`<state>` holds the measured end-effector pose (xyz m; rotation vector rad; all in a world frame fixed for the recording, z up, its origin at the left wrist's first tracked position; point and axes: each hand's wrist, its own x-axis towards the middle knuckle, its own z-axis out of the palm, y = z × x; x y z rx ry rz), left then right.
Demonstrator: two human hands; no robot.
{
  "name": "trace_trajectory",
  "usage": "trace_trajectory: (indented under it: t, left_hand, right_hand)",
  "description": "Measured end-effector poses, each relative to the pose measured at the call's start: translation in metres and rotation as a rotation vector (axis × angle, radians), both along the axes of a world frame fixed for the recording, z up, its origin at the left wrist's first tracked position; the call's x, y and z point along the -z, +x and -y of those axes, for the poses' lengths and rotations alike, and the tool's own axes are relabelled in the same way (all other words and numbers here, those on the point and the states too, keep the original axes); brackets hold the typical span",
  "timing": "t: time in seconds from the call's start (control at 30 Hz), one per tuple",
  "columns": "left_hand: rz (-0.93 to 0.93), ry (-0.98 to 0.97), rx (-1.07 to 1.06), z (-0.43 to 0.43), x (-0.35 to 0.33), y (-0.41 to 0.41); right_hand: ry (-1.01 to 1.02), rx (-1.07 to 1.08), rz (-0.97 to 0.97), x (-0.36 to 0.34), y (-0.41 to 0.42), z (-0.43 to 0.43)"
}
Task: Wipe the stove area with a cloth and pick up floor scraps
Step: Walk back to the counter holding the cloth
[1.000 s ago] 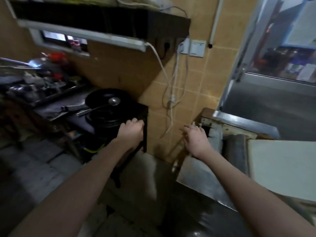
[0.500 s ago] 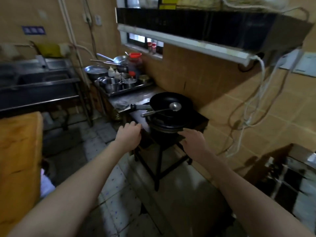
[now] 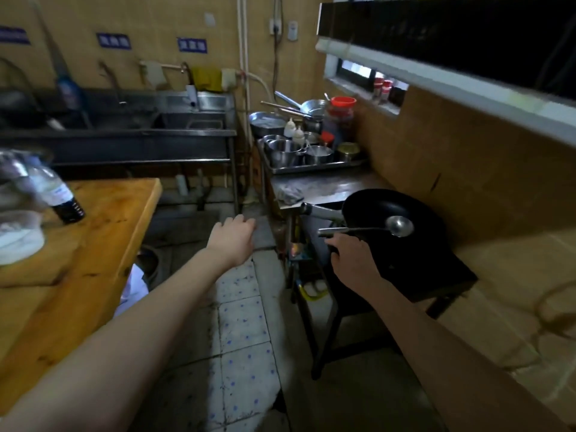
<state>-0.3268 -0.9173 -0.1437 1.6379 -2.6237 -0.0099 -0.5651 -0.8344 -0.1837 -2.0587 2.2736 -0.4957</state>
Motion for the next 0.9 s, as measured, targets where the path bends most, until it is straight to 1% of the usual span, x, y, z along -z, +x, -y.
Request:
trace_trajectory:
  t: [0.17, 0.3, 0.6, 0.77, 0.83, 0.9]
  left_hand:
    - [-0.006, 0.030, -0.056, 0.030, 0.004, 0.001]
    - [0.017, -0.006, -0.064, 0.064, 0.008, 0.006]
    - [0.008, -0.019, -0.044, 0.201, 0.041, 0.019]
    - [0.027, -0.096, 0.036, 0.298, 0.034, 0.028]
    - [0.018, -0.115, 0.068, 0.331, 0.032, 0.027]
    - [0.038, -0.094, 0.104, 0.356, 0.037, 0.025]
  right_hand:
    - [-0.026, -0.081, -0.001, 0.007, -0.010, 0.044]
    - [-0.068, -0.072, 0.015, 0.005, -0.011, 0.085]
    - [-0.047, -0.119, 0.062, 0.025, 0.015, 0.216]
    - [-0.001, -0.064, 0.072, 0.031, 0.024, 0.294]
    - [-0.042, -0.015, 0.131, 0.035, 0.028, 0.320]
    - [-0.086, 0.033, 0.193, 0.040, 0.034, 0.340]
